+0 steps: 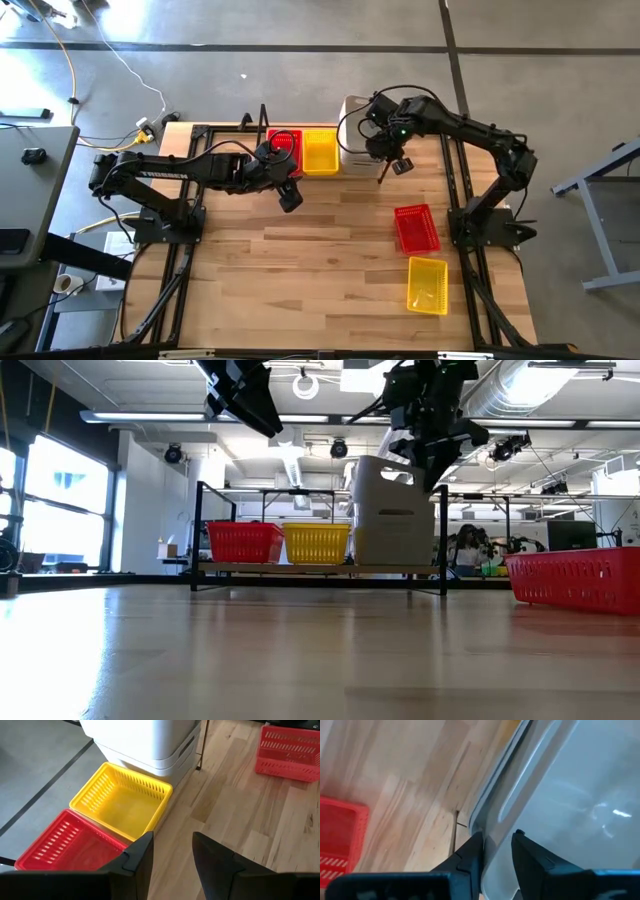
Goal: Stack baskets on shelf by color
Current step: Stack the gray bin on the gray bins on the shelf
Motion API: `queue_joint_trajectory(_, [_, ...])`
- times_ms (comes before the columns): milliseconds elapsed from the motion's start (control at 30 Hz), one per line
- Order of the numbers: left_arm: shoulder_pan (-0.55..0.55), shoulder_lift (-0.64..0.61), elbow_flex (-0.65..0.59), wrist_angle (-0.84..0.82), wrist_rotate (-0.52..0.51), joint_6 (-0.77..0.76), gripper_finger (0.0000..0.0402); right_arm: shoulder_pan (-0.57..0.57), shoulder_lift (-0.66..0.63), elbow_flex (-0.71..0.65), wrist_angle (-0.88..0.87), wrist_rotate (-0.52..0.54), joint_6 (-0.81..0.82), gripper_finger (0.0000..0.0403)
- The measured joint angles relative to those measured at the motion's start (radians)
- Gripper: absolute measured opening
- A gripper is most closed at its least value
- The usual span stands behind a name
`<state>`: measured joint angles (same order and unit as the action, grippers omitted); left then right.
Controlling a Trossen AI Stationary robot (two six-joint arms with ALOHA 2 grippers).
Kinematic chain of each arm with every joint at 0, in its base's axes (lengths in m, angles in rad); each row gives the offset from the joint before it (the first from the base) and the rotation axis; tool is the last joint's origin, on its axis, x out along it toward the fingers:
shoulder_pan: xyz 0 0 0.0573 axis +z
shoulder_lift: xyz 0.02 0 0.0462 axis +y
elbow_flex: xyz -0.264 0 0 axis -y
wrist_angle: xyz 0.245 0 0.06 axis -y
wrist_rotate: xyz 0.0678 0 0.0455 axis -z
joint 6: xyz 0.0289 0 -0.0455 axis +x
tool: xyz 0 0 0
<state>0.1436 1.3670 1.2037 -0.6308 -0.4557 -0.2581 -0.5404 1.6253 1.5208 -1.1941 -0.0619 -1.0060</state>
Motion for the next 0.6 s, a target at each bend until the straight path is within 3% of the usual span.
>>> queue_joint_trajectory(167, [0.0,0.0,0.0,0.0,0.0,0.0,0.0126,0.0,-0.01,0.0,0.003,-0.025,0.062,0.0079])
queue_joint_trajectory(400, [0.0,0.0,0.0,0.0,0.0,0.0,0.0126,0.0,-0.011,0.0,0.001,-0.02,0.096,0.0008])
queue_joint_trajectory(600, [0.0,0.0,0.0,0.0,0.0,0.0,0.0126,0.0,-0.011,0.0,0.001,0.03,0.135,0.0005])
